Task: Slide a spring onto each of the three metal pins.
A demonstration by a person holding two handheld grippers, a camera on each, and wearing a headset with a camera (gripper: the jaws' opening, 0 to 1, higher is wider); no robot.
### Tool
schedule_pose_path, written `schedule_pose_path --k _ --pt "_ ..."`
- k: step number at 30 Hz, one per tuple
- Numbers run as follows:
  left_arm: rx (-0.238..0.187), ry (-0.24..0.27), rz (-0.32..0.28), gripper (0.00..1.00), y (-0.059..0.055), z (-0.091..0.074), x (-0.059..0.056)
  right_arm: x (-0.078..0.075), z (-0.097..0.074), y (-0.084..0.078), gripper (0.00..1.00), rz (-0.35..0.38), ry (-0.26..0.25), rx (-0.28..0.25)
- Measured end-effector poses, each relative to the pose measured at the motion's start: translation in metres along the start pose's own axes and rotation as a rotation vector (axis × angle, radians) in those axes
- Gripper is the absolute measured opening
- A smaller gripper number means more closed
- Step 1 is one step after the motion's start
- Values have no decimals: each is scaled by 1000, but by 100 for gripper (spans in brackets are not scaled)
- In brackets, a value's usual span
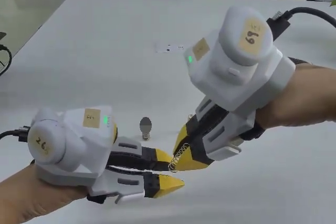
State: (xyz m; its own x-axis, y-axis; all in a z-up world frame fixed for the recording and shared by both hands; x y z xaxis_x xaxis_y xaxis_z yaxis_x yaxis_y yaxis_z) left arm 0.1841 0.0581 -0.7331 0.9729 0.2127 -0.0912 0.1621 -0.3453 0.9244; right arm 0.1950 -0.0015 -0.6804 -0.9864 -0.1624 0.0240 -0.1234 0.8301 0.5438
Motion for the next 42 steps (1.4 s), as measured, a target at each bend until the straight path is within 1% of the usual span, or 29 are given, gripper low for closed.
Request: schedule_pose_path --k 7,14,17,22,24,27,33,37,42 --pt "-1 4 -11 9 0 1 0 -3 -2 -4 8 7 -17 8" --pt "-3 16 -29 15 0 0 3 -7 -5 -8 8 17 -33 10" --pt "-11 29 -48 19 -1 -2 5 -8 -7 -10 8 24 -38 10" --pt "-20 51 -59 24 -1 -4 8 -10 -10 -14 8 33 -48 10" --pt "-26 64 -65 28 -1 -5 10 -10 -11 -16 8 37 -52 14" --pt "-32 76 -69 30 0 -7 12 -11 -13 -18 8 44 -59 15" --pt "-41 102 -82 37 0 -9 15 -12 -16 -23 8 60 -73 17" --pt "-45 112 -88 39 0 -11 16 -14 -19 -27 8 70 -86 18" --pt "-56 137 -100 44 1 -14 18 -16 -23 -31 8 86 -98 16"
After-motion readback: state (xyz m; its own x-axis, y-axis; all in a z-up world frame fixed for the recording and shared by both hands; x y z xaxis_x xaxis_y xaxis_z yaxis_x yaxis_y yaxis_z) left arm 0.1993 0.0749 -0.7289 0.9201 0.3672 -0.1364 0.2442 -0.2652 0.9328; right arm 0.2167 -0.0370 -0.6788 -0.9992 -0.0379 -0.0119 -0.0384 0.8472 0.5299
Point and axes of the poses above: the centre of the closed fingertips' face, and the gripper's own axes: z roughly forward along the fingers, x roughly to its left, y roughly out of its top, the point moved 6 cm from there along -z, roughly backward along the fingers, and after that the axes turned 4 degrees about -z, right-handed, at the moved point
